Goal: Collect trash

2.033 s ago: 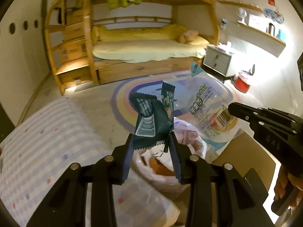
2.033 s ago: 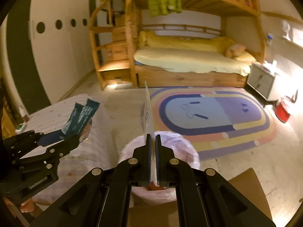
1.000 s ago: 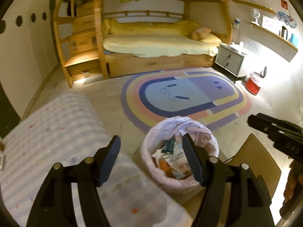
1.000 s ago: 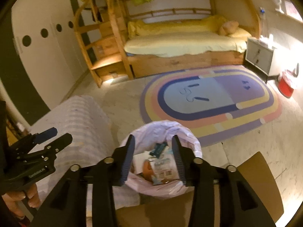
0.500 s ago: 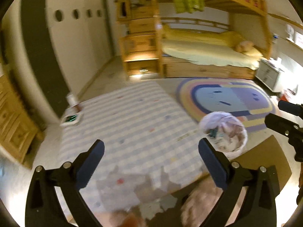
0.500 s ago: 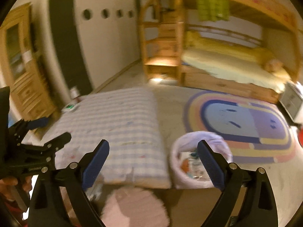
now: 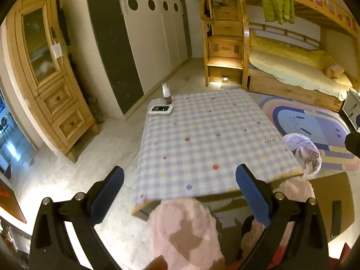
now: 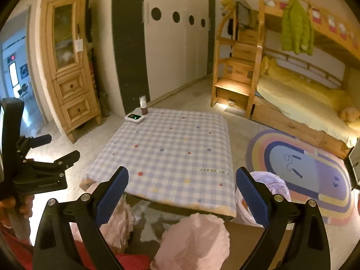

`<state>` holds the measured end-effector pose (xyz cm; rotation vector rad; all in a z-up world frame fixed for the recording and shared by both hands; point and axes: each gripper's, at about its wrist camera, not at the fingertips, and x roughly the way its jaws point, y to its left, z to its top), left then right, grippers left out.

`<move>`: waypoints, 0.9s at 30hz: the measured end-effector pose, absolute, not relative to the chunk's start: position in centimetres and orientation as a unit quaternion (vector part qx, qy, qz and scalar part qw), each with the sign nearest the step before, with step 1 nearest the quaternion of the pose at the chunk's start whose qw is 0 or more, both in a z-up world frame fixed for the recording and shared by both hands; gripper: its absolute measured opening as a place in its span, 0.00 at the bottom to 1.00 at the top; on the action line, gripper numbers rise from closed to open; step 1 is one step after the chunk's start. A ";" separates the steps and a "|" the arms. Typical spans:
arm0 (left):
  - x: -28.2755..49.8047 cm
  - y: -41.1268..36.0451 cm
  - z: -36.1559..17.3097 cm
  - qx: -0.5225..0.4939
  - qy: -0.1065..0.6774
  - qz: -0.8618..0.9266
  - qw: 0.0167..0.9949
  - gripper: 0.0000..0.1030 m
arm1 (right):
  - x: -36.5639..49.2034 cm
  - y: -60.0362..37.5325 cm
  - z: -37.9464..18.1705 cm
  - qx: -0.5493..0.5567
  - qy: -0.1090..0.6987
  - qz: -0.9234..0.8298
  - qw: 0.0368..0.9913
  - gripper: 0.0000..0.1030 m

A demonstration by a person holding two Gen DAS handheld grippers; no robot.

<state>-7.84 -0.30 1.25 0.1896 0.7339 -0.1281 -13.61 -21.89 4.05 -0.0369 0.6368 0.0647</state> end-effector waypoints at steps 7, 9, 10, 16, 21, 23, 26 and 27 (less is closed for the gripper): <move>-9.1 0.5 1.4 0.090 0.353 -0.061 0.929 0.94 | -14.3 -21.2 4.0 -0.027 0.313 0.027 0.949 0.92; -9.3 0.4 1.3 0.089 0.352 -0.063 0.930 0.94 | -14.4 -21.2 4.0 -0.025 0.313 0.028 0.949 0.92; -9.3 0.3 1.2 0.090 0.352 -0.064 0.930 0.94 | -14.5 -21.2 4.0 -0.024 0.313 0.026 0.949 0.92; -9.2 0.3 1.3 0.091 0.353 -0.066 0.929 0.94 | -14.6 -21.4 4.0 -0.021 0.314 0.021 0.949 0.92; -9.2 0.3 1.3 0.091 0.354 -0.065 0.929 0.94 | -14.5 -21.6 4.1 -0.021 0.313 0.020 0.949 0.92; -9.2 0.3 1.3 0.092 0.353 -0.066 0.929 0.94 | -14.5 -21.6 4.0 -0.021 0.313 0.019 0.949 0.92; -9.2 0.3 1.3 0.091 0.353 -0.066 0.929 0.94 | -14.4 -21.7 4.0 -0.022 0.313 0.017 0.949 0.92; -9.3 0.3 1.2 0.091 0.353 -0.066 0.929 0.94 | -14.5 -21.7 4.1 -0.022 0.313 0.017 0.949 0.92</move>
